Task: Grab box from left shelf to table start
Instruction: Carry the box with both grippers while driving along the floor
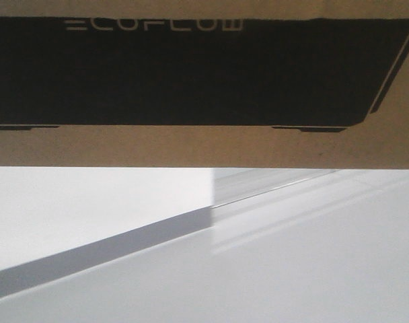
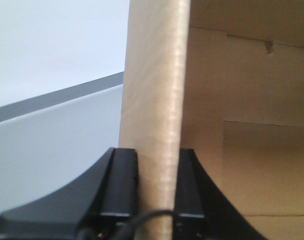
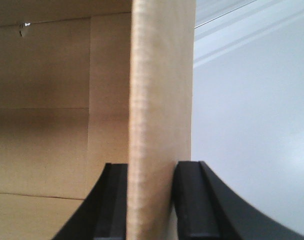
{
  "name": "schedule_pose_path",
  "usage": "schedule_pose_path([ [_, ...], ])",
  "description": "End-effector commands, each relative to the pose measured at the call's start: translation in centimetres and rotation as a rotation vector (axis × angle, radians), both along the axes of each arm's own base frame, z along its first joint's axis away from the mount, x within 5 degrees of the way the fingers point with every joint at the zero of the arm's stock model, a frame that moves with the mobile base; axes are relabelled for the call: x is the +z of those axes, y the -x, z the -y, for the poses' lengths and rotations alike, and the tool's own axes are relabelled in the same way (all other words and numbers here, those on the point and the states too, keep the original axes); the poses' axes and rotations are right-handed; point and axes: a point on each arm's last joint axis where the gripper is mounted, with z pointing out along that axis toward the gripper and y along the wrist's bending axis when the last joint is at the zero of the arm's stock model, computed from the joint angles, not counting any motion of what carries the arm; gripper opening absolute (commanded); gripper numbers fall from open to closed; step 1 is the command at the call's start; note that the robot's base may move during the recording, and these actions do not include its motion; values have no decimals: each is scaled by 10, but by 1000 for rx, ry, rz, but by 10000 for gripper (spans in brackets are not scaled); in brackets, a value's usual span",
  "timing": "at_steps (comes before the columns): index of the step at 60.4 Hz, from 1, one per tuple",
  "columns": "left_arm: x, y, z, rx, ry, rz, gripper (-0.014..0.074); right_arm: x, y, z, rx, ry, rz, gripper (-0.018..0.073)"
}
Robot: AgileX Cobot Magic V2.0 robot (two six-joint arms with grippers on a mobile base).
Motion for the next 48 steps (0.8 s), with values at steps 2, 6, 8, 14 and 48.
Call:
schedule_pose_path([
  [2,31,7,0,-6,99,237,-85,14,-6,9,-71,68,129,26],
  [6,31,7,0,-6,99,237,-85,14,-6,9,-71,68,129,26],
  [8,31,7,0,-6,99,237,-85,14,-6,9,-71,68,128,26],
  [14,31,7,0,-6,99,235,-85,14,-6,9,-70,68,127,26],
  [48,31,7,0,-6,99,235,-85,14,-6,9,-70,68,126,26],
])
